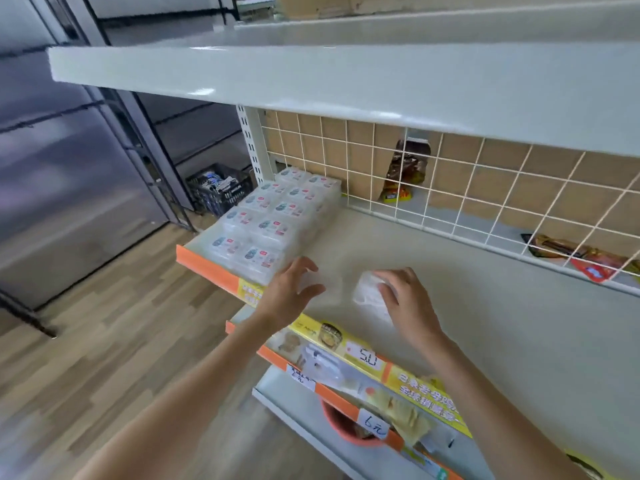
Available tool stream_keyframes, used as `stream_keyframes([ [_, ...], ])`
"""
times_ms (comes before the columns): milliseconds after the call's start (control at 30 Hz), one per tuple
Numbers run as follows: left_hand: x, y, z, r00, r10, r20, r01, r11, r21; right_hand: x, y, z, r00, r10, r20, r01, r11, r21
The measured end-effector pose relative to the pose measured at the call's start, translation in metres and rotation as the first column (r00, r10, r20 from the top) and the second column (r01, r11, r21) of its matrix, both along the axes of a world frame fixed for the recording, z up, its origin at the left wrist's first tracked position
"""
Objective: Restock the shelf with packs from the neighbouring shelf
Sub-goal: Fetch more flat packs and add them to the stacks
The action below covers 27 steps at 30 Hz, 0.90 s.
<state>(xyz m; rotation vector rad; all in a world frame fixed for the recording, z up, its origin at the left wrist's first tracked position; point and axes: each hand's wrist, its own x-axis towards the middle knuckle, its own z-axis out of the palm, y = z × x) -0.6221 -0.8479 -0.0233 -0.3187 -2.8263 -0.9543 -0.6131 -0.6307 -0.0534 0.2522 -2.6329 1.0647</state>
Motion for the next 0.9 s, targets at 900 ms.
stream_keyframes([
  [900, -0.065, -0.007, -0.04, 0.909, -0.4, 0.116, 0.317, 0.845, 0.431, -0.008, -0.066, -0.019, 0.952, -0.282, 0.121, 0.302, 0.931, -0.206],
])
